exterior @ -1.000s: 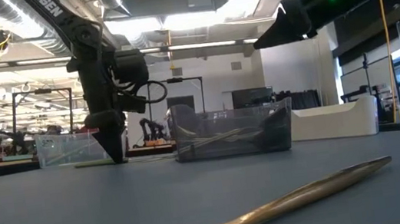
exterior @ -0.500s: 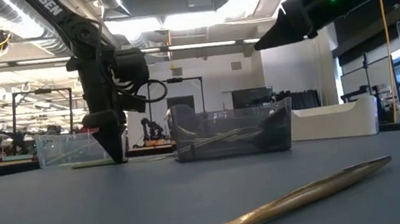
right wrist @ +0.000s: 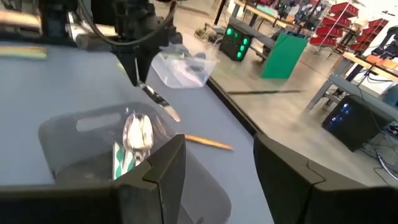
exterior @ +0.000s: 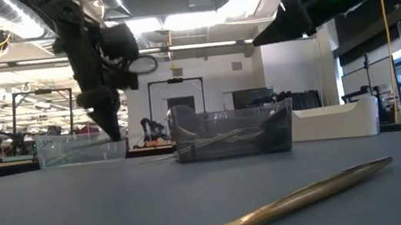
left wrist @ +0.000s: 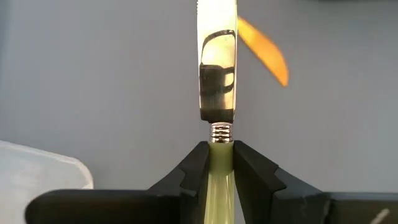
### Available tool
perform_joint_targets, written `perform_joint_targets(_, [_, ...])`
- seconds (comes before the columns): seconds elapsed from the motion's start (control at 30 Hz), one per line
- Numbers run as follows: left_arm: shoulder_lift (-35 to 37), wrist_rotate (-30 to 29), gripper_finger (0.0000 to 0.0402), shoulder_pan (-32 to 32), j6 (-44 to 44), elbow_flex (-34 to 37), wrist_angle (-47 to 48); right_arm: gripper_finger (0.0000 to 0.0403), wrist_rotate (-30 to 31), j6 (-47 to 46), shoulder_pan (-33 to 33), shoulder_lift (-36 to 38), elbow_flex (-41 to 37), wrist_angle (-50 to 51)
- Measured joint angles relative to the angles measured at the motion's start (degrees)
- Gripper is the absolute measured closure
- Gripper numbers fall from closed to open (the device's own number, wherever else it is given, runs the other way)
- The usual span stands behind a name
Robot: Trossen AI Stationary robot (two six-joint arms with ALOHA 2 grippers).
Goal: Sort silverware by color (type)
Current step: Put the top green table knife into the transparent bin
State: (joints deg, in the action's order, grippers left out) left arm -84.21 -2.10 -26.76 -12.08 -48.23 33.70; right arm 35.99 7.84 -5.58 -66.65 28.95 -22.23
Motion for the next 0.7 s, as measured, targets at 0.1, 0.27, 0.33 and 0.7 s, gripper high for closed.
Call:
perform_joint_targets(0.1, [3.4, -0.1, 0.0340, 0.0, -0.3, 0.0, 1.0, 0.0224, -0.1, 0.0, 0.0, 0.0, 0.0, 0.0])
perform_joint_targets(0.27, [10.1, -1.9, 0.0339, -0.3, -2.0, -0.1, 2.1, 0.0224, 0.0, 0.0, 0.0, 0.0, 0.0, -0.1])
perform_joint_targets(0.33, [13.2, -1.9, 0.0339, -1.0, -3.6, -0.1, 1.6, 0.0224, 0.0, 0.0, 0.0, 0.0, 0.0, -0.3])
perform_joint_targets(0.7, [25.3, -13.2, 0.0344, -12.5, -10.8, 1.4, -2.2, 0.0224, -1.5, 0.7, 0.0, 0.0, 0.0, -0.7])
